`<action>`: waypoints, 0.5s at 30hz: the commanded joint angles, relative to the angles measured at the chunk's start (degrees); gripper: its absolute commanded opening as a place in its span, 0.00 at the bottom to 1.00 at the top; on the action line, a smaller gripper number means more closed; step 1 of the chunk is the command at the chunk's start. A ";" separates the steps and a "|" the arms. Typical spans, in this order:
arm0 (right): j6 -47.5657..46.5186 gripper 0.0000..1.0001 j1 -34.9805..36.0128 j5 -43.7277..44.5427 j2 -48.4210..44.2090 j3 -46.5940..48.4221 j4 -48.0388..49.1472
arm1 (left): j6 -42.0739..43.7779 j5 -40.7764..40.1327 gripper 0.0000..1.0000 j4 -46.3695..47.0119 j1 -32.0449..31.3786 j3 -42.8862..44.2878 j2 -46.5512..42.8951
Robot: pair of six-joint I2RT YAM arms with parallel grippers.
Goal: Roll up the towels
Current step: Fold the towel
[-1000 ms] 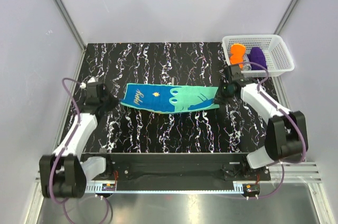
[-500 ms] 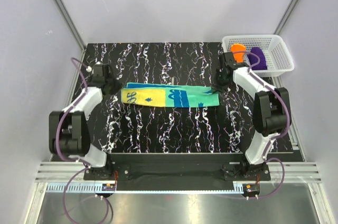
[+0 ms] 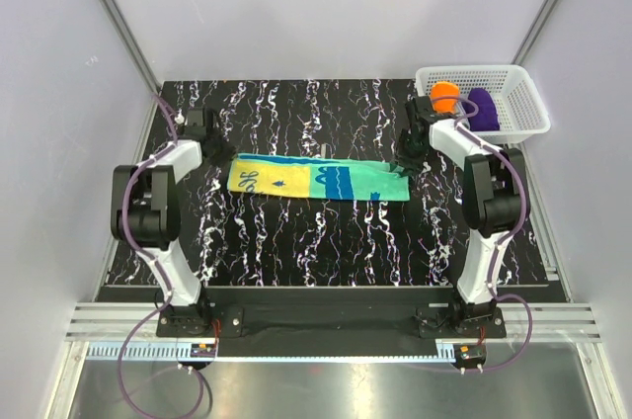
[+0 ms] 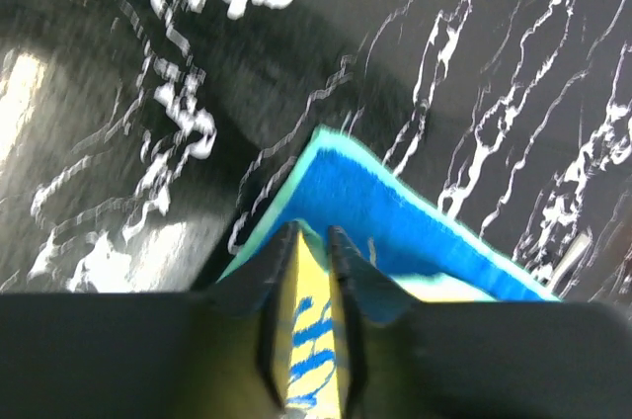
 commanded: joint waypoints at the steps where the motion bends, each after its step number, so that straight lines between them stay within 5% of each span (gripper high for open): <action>1: -0.54 0.47 -0.63 2.73 -0.09 1.99 0.07 | 1.25 0.46 0.27 1.57 0.27 4.77 2.44; 4: -0.89 0.78 -0.72 6.23 -3.33 1.90 0.95 | 1.86 0.12 0.51 0.08 0.27 7.06 2.28; 7: -1.77 0.86 -0.81 11.95 -7.29 2.95 -1.16 | 2.91 -2.69 0.73 -2.47 0.19 8.55 -0.88; 15: 0.76 0.87 -0.72 11.10 -25.04 -14.33 3.22 | 5.99 -11.83 0.78 -5.03 -5.69 0.92 -17.82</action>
